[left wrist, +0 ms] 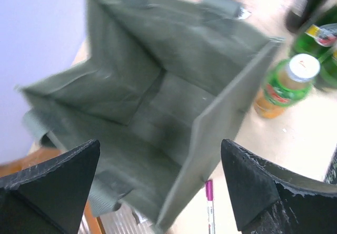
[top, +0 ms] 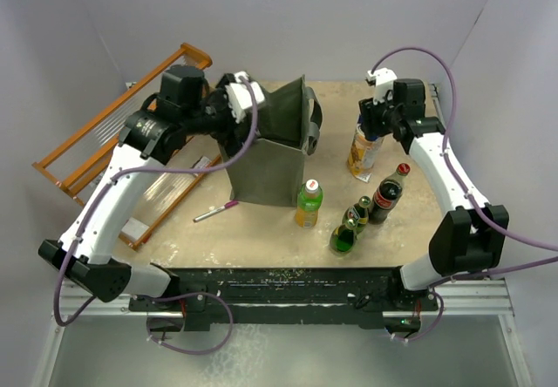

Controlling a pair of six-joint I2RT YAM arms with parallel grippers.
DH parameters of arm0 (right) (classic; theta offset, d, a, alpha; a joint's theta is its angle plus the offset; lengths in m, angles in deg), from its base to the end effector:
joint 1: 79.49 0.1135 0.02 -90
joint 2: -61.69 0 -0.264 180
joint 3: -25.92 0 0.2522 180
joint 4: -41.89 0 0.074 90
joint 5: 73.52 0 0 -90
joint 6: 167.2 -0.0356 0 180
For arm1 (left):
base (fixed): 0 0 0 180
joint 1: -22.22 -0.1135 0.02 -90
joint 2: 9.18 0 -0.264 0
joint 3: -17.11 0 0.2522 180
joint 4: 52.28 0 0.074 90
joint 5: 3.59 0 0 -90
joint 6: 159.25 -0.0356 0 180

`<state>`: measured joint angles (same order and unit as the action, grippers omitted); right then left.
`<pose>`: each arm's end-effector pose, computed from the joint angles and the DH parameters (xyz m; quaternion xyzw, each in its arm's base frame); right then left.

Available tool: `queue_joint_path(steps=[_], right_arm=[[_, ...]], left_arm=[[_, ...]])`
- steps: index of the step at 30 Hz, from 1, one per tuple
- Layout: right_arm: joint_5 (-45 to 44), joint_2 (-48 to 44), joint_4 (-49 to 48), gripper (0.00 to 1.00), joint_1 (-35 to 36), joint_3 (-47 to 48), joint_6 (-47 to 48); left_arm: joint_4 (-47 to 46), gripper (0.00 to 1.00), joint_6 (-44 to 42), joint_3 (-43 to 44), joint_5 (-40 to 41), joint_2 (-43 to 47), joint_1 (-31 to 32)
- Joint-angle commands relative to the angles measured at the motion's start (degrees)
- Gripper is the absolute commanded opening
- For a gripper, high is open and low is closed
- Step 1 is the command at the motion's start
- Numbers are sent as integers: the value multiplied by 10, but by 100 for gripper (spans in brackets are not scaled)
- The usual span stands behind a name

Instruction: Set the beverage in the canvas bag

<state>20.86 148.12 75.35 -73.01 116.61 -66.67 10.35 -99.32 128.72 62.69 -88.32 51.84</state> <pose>0.3481 0.0423 0.3423 -0.1466 0.8495 0.0151 0.5065 0.2322 -0.1485 0.4546 0.5110 0.6847 -0.1762 0.4888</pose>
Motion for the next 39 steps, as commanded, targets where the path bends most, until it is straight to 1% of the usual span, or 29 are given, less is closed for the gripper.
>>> queue_joint_path(steps=[1,2,3,11,14,17,20,25,28,34,36,39], right_arm=[[4,-52,-20,26,3,45,-6],[2,-58,-20,20,3,51,-6],[2,-63,-17,18,3,66,-6],[29,-75,26,18,2,207,-8],[53,-69,44,15,4,268,-10],[71,-58,60,8,7,336,-13],[80,-45,75,4,30,408,-15],[81,-12,87,0,74,545,-13],[93,18,86,0,88,628,-19],[140,113,107,0,115,818,-44],[143,141,111,0,133,861,-43],[150,175,113,0,161,904,-39]], left_arm=[[-96,99,124,-16,16,24,-68],[-101,99,133,-16,21,25,-74],[-107,99,142,-17,30,25,-75],[-143,99,175,-30,118,11,-80],[-161,99,180,-45,136,11,-80],[-171,99,177,-59,132,11,-80],[-172,99,160,-72,97,12,-79],[-156,99,119,-86,-15,17,-80],[-132,99,98,-84,-65,12,-80],[-100,99,65,-87,-116,8,-80],[-86,100,47,-82,-150,1,-80],[-64,97,29,-73,-169,-16,-80]])
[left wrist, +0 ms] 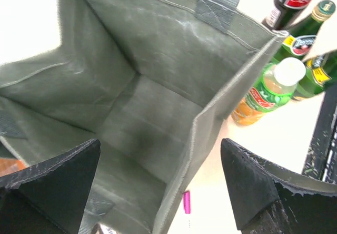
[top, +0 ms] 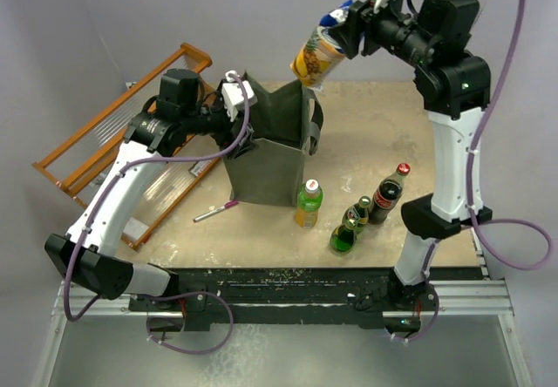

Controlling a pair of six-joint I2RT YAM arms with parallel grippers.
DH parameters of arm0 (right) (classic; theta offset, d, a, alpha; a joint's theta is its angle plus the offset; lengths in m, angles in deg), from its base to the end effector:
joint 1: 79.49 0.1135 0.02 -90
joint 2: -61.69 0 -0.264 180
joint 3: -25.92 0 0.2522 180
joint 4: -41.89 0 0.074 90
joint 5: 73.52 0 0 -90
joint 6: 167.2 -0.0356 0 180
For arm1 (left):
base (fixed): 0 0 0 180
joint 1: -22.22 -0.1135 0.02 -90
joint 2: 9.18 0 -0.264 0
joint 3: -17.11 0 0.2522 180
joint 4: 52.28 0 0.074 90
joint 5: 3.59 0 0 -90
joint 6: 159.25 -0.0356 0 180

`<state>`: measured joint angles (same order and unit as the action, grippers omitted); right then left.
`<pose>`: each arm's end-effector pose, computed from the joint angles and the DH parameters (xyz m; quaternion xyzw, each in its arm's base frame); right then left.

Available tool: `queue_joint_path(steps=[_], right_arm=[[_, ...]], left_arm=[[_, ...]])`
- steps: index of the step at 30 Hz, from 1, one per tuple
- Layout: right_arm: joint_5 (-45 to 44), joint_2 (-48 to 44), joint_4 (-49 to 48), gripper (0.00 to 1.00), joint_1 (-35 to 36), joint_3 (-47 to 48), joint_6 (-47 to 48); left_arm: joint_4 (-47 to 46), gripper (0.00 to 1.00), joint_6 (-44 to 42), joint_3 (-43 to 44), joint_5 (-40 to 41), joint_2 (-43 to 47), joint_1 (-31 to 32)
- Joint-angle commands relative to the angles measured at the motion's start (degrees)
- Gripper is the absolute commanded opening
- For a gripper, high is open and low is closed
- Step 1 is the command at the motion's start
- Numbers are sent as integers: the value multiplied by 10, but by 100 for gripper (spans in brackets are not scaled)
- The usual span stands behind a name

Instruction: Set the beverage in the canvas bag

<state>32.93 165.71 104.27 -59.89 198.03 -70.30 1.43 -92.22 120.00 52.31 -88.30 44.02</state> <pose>0.2657 0.1053 0.6144 -0.2555 0.6221 0.1766 0.7187 0.2624 -0.1265 0.4228 0.4509 0.7095 -0.2489 0.4810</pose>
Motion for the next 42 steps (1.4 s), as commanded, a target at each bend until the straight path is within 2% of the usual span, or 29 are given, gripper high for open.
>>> queue_joint_path(steps=[1,6,10,21,30,42], right_arm=[[33,8,-176,0,41,98,0],[33,43,-172,0,100,115,20],[26,47,-154,0,120,112,28],[38,-4,-171,0,125,33,17],[14,-27,-156,0,124,64,23],[108,-45,-144,0,125,-60,70]], left_arm=[[30,96,-46,16,-67,-21,-2],[38,92,-59,2,-76,-22,-2],[33,91,-68,-15,-80,-9,-2],[30,84,-80,-29,-86,2,-2],[24,86,-96,-51,-84,30,-2],[54,84,-139,-53,-137,44,-2]])
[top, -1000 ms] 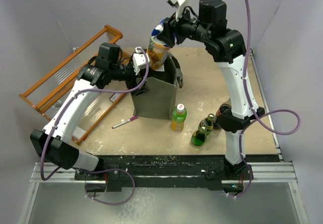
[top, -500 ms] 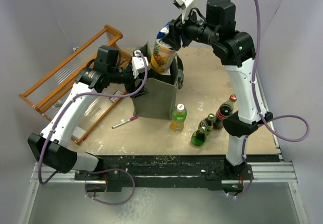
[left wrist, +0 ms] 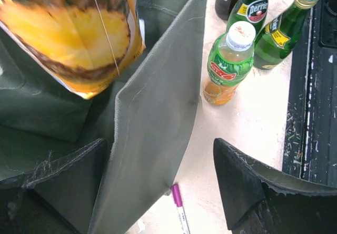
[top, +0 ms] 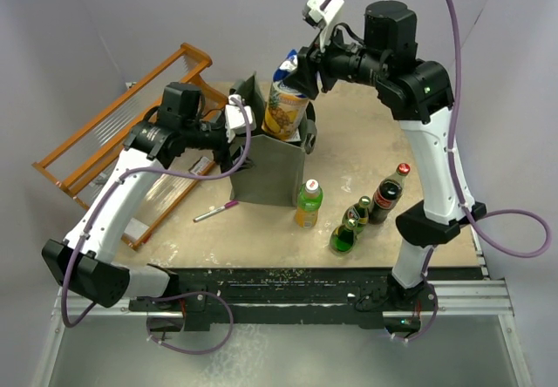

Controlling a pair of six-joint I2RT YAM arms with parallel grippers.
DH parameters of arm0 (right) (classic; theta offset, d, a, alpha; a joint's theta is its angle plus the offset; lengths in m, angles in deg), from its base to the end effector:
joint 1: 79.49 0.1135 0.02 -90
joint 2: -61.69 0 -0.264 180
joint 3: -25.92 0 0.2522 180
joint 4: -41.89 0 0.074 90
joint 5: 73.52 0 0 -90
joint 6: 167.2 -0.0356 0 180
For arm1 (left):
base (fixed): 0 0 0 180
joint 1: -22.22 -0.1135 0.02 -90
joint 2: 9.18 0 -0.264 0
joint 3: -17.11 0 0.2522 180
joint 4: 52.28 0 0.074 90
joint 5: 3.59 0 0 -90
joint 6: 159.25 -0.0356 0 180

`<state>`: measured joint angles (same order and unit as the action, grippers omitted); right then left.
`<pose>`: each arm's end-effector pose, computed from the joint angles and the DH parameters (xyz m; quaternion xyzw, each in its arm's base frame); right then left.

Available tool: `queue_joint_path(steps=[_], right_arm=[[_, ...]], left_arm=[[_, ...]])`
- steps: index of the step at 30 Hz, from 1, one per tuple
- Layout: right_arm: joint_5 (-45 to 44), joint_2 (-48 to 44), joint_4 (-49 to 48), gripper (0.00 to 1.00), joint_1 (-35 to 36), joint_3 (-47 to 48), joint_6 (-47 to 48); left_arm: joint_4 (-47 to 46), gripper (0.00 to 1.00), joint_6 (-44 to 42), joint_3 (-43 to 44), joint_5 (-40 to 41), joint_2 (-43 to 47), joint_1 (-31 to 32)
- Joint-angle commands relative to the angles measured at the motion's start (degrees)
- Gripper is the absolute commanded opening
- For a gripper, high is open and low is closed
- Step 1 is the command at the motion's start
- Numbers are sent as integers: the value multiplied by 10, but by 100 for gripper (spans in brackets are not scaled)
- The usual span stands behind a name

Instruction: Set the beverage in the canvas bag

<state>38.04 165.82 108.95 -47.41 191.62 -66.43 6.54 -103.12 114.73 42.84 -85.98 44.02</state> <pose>0.2567 0.1763 0.5810 -0.3827 0.6309 0.2582 0.6236 0.2454 -0.1246 0.3987 0.5336 0.6621 -0.2889 0.4399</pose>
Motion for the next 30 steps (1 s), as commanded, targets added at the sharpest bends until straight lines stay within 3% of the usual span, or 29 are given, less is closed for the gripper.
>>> queue_joint_path(steps=[1,11,22,30], right_arm=[[61,-43,-190,0,0,-4,36],[-15,10,-263,0,0,-79,39],[-204,69,-367,0,-1,-68,84],[-177,42,-363,0,-1,-152,125]], left_arm=[[3,83,-32,-3,-43,21,-2],[17,70,-65,-21,-75,24,-2],[24,33,-78,-53,-86,41,-2],[11,13,-75,-68,-75,60,-1]])
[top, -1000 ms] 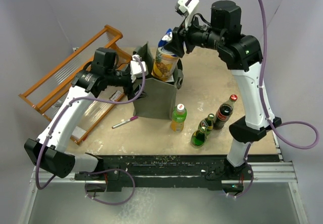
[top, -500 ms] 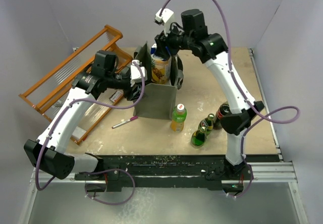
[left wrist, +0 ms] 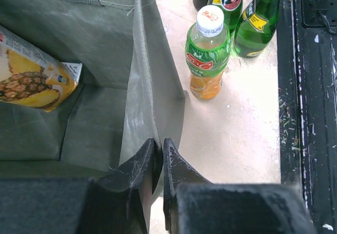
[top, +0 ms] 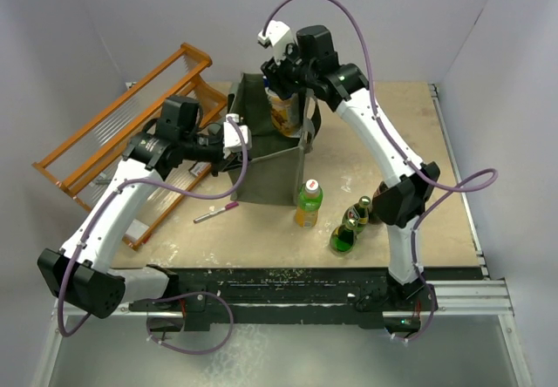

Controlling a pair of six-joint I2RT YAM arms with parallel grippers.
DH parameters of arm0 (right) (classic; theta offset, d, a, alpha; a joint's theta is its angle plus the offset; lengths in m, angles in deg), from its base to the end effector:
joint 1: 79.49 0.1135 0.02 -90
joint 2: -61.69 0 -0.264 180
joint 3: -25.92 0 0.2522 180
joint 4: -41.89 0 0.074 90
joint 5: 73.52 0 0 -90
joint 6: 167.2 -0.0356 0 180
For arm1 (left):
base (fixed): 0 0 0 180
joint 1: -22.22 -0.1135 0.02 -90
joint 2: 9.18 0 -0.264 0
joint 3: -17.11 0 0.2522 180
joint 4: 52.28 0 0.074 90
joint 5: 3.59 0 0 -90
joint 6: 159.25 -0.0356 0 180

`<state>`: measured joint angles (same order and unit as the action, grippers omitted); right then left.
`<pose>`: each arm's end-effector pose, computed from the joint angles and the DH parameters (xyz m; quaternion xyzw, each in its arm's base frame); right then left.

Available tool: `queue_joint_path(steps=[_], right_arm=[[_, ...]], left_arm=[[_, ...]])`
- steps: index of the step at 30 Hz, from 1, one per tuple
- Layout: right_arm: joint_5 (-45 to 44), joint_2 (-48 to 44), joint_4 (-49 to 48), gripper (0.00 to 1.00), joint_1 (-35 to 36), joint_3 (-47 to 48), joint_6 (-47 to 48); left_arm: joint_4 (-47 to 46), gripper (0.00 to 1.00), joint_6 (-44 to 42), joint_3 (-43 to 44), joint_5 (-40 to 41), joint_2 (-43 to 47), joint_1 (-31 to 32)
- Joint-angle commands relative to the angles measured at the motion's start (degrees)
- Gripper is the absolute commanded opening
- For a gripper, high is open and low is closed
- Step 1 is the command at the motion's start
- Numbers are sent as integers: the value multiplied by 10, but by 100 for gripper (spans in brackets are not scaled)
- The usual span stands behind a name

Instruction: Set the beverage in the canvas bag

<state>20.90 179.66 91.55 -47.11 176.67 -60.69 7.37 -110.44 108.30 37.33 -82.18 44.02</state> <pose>0.3875 0.2490 0.4514 -0.3531 0.7212 0.1128 0.5852 0.2271 -0.1198 0.3803 0.5788 0.6179 -0.3102 0.4323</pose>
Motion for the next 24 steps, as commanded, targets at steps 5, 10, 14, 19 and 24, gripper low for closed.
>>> queue_joint_path(steps=[5,10,14,19,24], right_arm=[[45,-118,-169,0,-4,-69,98],[97,-128,-142,0,-4,-94,114],[95,-126,-140,0,-4,-108,140],[81,-120,-138,0,-7,-121,169],[88,-112,-120,0,-30,-127,179]], left_arm=[[-18,12,20,-3,-9,25,-2],[-32,12,41,0,6,19,-2],[-32,12,52,7,9,10,-2],[-32,10,65,16,15,5,-2],[-41,7,80,17,26,8,-2]])
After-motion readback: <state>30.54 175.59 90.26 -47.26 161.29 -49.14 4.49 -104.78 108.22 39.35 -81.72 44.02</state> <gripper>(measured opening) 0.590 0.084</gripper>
